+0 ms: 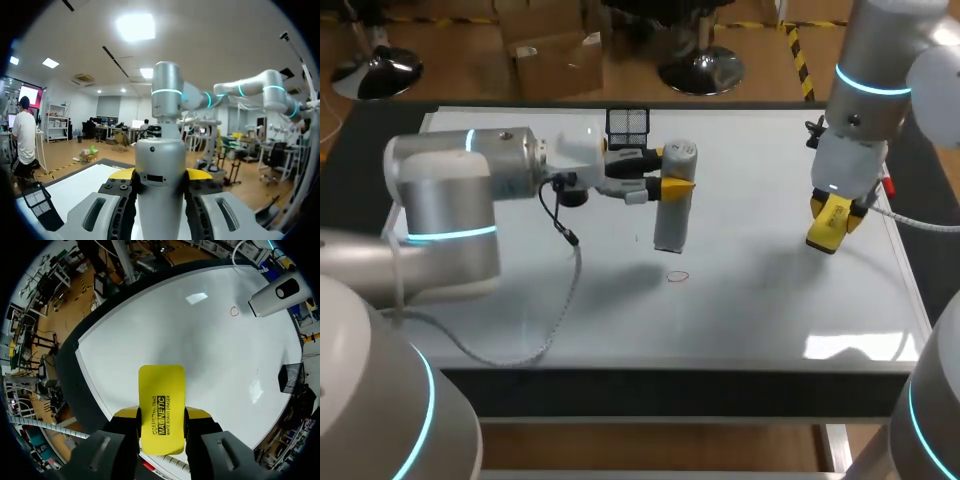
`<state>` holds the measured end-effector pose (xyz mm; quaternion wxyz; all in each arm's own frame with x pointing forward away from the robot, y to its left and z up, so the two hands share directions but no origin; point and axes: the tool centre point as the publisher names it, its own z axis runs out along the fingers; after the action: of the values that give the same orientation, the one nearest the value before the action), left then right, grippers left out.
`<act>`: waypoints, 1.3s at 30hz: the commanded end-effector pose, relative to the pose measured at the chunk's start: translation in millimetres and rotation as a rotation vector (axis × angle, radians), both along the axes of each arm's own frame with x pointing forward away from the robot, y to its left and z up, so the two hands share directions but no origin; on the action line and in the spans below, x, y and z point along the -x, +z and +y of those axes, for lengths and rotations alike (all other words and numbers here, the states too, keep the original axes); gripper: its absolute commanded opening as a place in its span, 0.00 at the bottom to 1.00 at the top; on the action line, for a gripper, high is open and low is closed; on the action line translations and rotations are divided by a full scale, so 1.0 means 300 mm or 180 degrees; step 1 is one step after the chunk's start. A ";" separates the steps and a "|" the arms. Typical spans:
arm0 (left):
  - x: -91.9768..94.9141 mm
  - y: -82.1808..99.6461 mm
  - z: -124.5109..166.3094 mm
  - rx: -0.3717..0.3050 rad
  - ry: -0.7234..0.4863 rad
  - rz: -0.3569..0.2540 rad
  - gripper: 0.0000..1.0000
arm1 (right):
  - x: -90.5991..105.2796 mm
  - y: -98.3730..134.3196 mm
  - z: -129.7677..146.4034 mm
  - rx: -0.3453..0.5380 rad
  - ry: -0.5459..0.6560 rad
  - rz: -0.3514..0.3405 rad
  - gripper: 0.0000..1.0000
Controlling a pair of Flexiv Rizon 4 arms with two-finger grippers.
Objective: Pick up the inspection probe, press it on each red-marked spot on the whiteboard one by one, put down the probe, pick up the eraser, and wipe off all the red marks.
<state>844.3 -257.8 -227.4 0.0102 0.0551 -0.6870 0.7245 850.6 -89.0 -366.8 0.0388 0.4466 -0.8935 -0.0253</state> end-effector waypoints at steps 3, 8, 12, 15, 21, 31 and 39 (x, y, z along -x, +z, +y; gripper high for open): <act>0.019 -0.030 -0.013 0.0035 0.0141 -0.0020 0.00 | 0.000 0.001 -0.003 0.0005 0.0007 -0.0003 0.00; 0.020 -0.068 -0.011 0.0086 0.0117 -0.0025 0.00 | 0.000 0.001 -0.003 0.0005 0.0007 -0.0003 0.00; 0.015 -0.095 -0.007 0.0124 0.0072 0.0000 0.00 | 0.000 0.001 -0.003 0.0005 0.0007 -0.0003 0.00; 0.012 -0.111 -0.003 0.0124 0.0048 -0.0001 0.00 | 0.000 0.001 -0.003 0.0005 0.0007 -0.0003 0.00; 0.008 -0.129 0.001 0.0122 0.0038 0.0004 0.00 | 0.000 0.001 -0.003 0.0005 0.0007 -0.0003 0.00; 0.028 -0.146 0.008 0.0142 0.0165 -0.0002 0.00 | 0.000 0.001 -0.003 0.0005 0.0007 -0.0003 0.00; 0.054 -0.145 0.014 0.0183 0.0141 -0.0067 0.00 | 0.000 0.001 -0.003 0.0005 0.0007 -0.0003 0.00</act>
<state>831.5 -256.0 -270.4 -0.0103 0.0621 -0.6663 0.7430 850.6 -89.1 -366.7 0.0388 0.4466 -0.8935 -0.0254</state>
